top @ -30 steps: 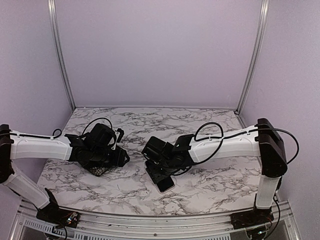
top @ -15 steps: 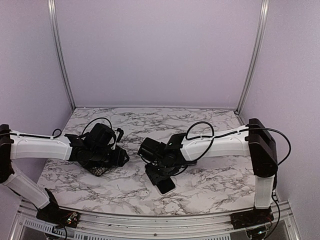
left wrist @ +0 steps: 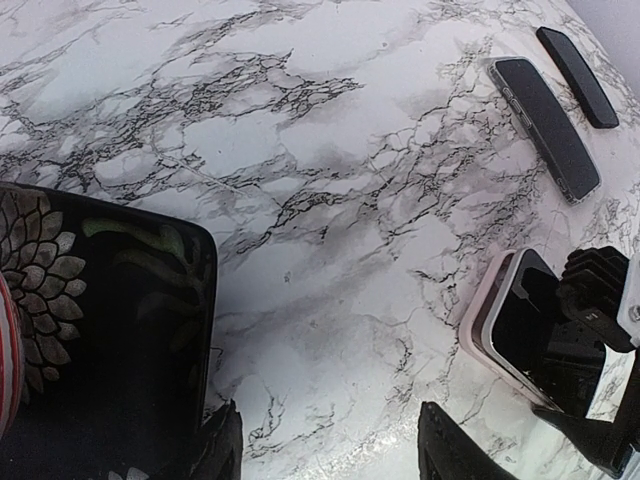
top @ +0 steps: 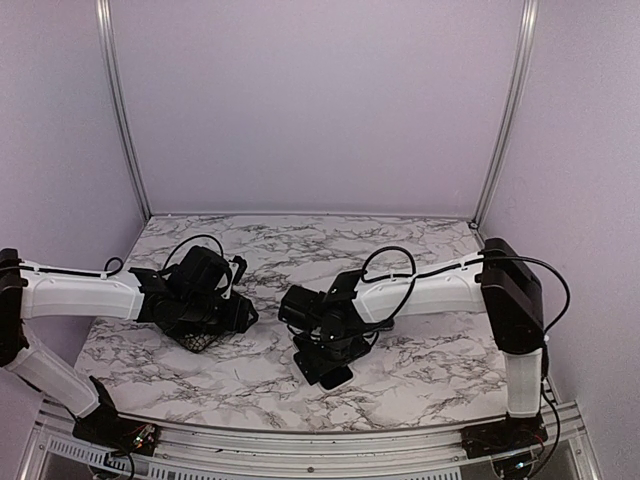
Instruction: Put the phone into the phone case
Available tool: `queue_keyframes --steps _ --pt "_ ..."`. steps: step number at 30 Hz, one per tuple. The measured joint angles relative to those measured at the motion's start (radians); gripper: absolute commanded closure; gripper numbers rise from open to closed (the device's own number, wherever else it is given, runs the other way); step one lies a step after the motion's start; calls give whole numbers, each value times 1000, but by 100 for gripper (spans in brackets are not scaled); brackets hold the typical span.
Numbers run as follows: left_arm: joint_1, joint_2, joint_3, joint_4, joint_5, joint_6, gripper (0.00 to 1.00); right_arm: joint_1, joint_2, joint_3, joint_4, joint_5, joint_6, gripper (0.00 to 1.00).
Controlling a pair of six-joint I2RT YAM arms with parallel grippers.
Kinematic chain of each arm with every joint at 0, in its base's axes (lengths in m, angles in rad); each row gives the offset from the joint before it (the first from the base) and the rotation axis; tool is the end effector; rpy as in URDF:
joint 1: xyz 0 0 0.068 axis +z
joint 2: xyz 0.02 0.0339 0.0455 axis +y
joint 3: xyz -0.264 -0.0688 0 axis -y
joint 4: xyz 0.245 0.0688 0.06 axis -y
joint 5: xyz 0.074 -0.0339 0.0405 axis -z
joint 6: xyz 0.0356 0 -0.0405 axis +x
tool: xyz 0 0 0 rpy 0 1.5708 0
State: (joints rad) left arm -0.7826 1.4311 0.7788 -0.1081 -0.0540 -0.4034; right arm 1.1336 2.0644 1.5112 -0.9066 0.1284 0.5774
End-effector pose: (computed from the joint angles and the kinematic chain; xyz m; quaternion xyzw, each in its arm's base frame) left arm 0.2096 -0.2058 0.1984 0.1627 0.9042 -0.1996 0.3406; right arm 0.1723 0.3579 0.1597 -0.2701 0.9591 -0.0002 0.0847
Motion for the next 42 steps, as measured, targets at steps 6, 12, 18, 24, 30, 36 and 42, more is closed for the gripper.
queue_keyframes --steps 6,12,18,24,30,36,42 --pt "1 0 0 0 0 0 40 -15 8 10 -41 -40 -3 2" --pt "1 0 0 0 1 2 40 -24 15 10 -32 -94 -43 25" --pt "1 0 0 -1 5 3 38 -24 16 12 -26 -113 -71 50" --pt "1 26 5 -1 47 -2 33 -24 -3 -16 5 -114 -77 58" --pt "2 108 34 3 115 -20 24 -24 -38 -68 61 -109 -77 73" --pt "4 117 16 164 236 -114 8 -24 -124 -204 214 -101 -77 76" --pt "6 241 -31 437 368 -294 8 -26 -146 -243 264 -90 -74 81"
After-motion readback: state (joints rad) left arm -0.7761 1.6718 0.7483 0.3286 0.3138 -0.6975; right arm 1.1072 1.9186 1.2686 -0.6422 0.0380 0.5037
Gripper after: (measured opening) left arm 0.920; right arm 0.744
